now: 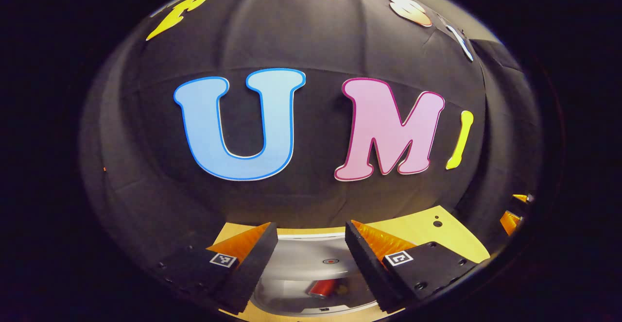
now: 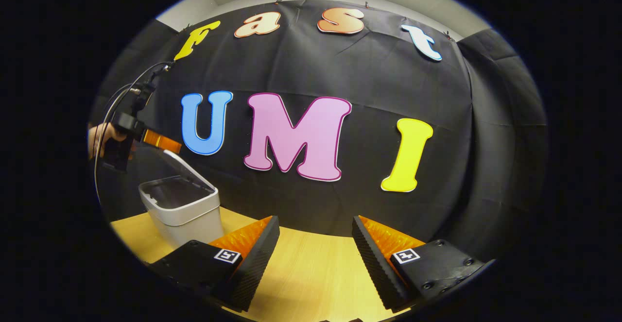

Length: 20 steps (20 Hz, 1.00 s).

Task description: Press the lid of the desktop garbage bin to open it, pick up the crumpled paper on the desktop and throw it into the bin, then pick up the pop can on the desktop and drop it into the bin, and finally close the garbage bin lid.

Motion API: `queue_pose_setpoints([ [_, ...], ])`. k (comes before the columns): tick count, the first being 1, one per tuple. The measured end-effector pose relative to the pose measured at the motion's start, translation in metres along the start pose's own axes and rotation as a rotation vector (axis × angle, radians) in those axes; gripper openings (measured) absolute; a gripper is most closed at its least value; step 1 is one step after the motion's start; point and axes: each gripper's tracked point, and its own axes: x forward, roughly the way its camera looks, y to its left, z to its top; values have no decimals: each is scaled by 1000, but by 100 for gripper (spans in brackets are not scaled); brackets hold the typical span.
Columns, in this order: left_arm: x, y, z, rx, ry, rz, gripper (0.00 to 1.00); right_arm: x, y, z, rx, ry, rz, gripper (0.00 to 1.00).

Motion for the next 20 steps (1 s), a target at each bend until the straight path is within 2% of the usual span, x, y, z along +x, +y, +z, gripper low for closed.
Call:
queue_pose_setpoints([
  [5,-15,-4,-59,36,39,32,96,-29,25,-8,-12,33,-11,97],
  [10,-21,-4,-98,25,21,36,99,-56,28,-15,-54,58,-61,97],
  [14,-24,-4,-105,35,-83,29,99,-74,17,-6,-40,35,-129,97],
  [20,-20,-6,-112,35,-174,14,100,-87,27,-3,-100,43,-147,96],
])
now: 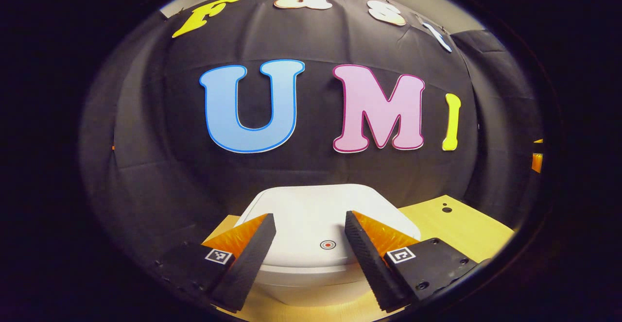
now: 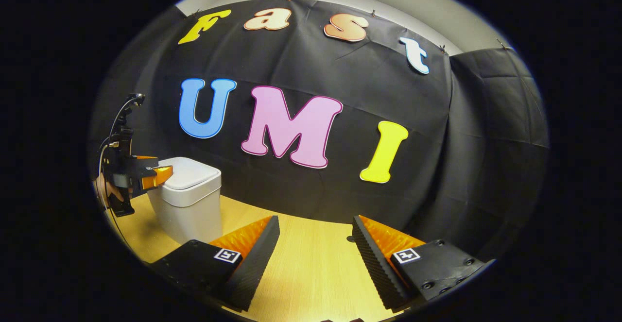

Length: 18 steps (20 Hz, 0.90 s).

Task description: Press the lid of the desktop garbage bin to open it, pick up the crumpled paper on the desktop and throw it into the bin, then pick up the pop can on the desktop and drop it into the bin, and finally close the garbage bin lid.

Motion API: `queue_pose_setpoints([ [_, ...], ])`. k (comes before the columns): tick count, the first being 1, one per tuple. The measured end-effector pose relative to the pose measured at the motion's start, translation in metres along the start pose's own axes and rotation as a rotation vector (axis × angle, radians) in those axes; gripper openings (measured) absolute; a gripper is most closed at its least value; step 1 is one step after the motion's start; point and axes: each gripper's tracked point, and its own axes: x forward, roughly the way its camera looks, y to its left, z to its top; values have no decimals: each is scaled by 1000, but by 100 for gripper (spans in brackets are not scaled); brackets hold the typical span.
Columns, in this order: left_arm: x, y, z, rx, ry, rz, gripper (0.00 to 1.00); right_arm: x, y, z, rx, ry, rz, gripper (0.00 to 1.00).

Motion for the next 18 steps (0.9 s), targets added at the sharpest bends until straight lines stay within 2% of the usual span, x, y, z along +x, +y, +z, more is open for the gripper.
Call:
queue_pose_setpoints([
  [3,-3,-1,-8,50,22,8,100,-7,10,3,3,-8,6,97],
  [7,-13,-5,3,25,23,6,98,-15,21,8,25,-13,14,97],
  [9,-30,-6,13,-2,-4,29,99,-19,18,15,41,-33,2,97],
  [10,-43,-11,19,-20,-32,34,96,-21,18,17,52,-40,-4,97],
  [15,-137,-43,68,-41,-190,31,95,-45,22,32,125,-81,-5,97],
  [18,-190,-56,74,-49,-210,67,95,-71,31,44,116,-134,6,97],
])
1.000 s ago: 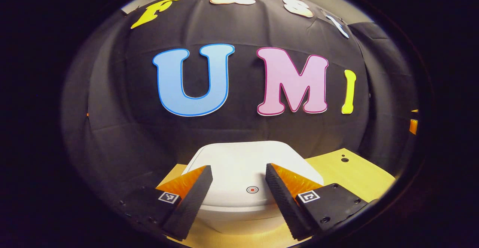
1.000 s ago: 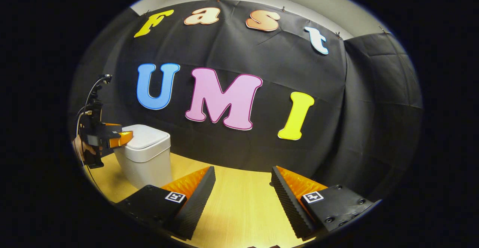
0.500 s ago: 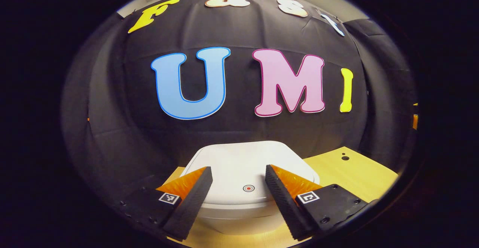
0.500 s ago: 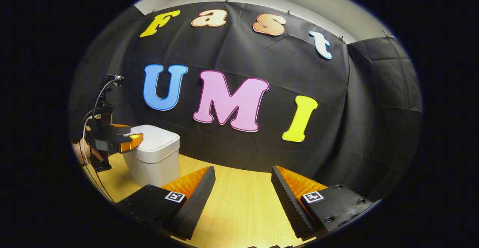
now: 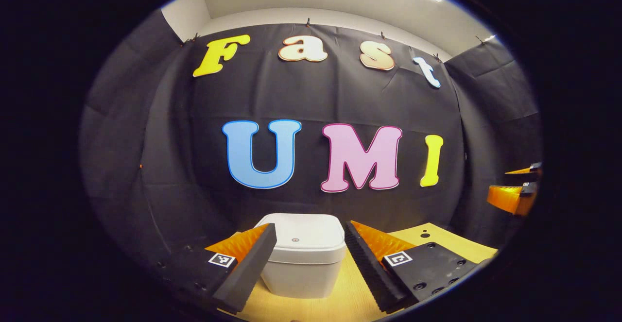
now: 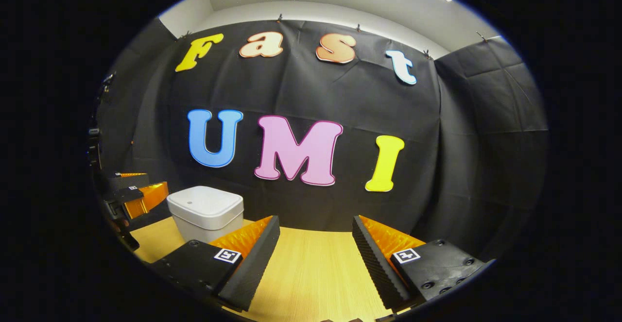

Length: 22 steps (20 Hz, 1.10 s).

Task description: Press the lid of the desktop garbage bin to open it, pick up the crumpled paper on the desktop and throw it into the bin, then pick up the pop can on the desktop and drop it into the bin, and finally close the garbage bin lid.

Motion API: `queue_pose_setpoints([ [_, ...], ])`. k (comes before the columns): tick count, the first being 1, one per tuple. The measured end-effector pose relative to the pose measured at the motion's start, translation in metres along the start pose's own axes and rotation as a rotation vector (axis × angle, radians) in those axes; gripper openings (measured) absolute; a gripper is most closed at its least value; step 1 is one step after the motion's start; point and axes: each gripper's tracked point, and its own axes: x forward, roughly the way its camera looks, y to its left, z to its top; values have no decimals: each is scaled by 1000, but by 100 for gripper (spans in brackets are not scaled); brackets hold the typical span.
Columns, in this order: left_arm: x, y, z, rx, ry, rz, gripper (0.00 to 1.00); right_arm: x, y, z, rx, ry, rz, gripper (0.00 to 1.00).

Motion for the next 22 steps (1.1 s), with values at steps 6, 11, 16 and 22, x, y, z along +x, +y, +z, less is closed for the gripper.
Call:
queue_pose_setpoints([
  [6,-54,-12,13,-18,-21,38,95,-43,25,16,1,-92,48,96],
  [11,-54,-14,9,-27,-11,39,95,-50,34,18,11,-89,68,96],
  [16,-52,-14,22,-1,-53,33,95,-49,28,19,15,-95,49,97],
  [22,-54,-12,29,32,-89,28,95,-49,30,21,7,-108,35,96],
])
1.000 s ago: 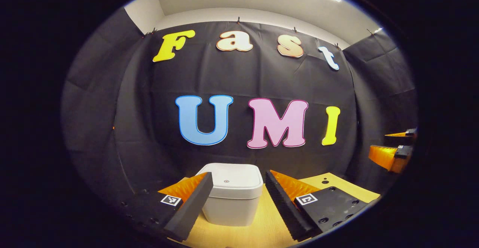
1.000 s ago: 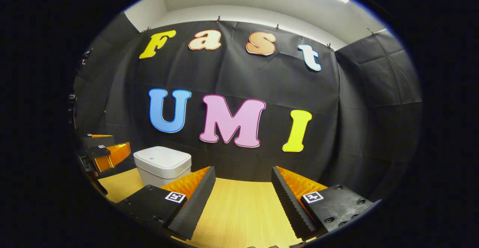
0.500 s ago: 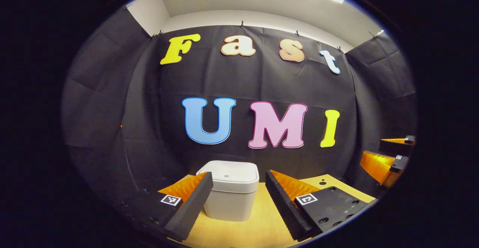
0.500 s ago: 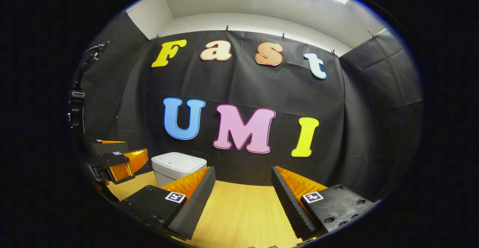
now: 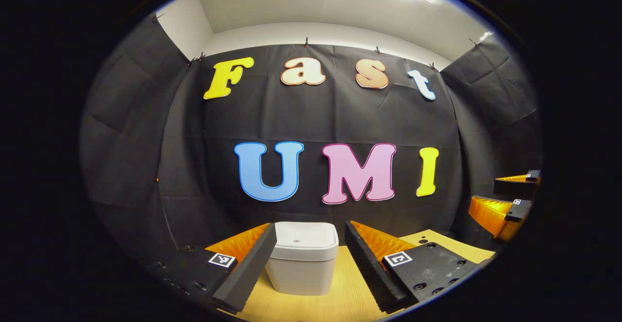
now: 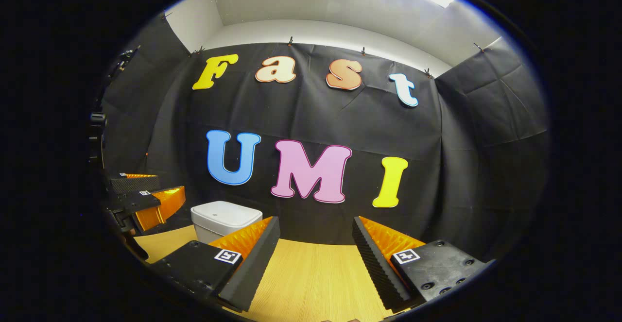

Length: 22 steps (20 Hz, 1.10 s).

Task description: Press the lid of the desktop garbage bin to open it, pick up the crumpled paper on the desktop and throw it into the bin, then pick up the pop can on the desktop and drop it into the bin, and finally close the garbage bin lid.

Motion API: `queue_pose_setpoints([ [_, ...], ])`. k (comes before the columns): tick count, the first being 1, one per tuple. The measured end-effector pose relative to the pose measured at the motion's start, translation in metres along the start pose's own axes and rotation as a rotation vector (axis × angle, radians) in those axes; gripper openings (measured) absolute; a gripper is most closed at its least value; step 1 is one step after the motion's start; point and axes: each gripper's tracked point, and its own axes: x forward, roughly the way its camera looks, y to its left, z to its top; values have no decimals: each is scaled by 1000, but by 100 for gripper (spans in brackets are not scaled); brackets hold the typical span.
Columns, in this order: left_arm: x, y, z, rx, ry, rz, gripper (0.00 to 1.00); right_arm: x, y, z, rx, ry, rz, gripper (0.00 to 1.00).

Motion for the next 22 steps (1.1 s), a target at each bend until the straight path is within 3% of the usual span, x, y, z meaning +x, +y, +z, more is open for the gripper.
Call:
queue_pose_setpoints([
  [22,2,-1,-6,50,-9,-56,96,2,-3,-8,-17,12,-46,97],
])
